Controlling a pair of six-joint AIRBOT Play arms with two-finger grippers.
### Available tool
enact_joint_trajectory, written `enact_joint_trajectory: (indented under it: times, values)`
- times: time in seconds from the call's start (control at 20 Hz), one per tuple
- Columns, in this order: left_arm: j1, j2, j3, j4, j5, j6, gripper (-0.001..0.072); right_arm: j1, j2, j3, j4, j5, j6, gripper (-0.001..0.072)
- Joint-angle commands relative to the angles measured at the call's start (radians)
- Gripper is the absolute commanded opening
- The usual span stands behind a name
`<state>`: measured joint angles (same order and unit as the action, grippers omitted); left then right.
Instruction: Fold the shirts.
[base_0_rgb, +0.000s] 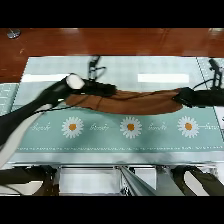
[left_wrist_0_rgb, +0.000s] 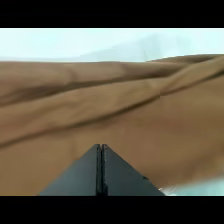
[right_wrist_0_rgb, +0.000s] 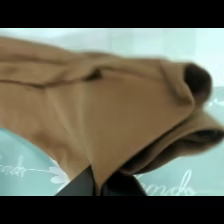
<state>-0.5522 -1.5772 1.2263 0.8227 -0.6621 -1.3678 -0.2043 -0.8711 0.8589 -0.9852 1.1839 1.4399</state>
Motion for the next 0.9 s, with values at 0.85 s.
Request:
enact_joint_trajectory:
  times: [0.85]
  values:
    - [0.201, -0.104, 0.454, -0.085, -0.432, -0.111, 0.0016, 0.09, 0.126, 0.05, 0.124, 0.03, 0.057, 0.003]
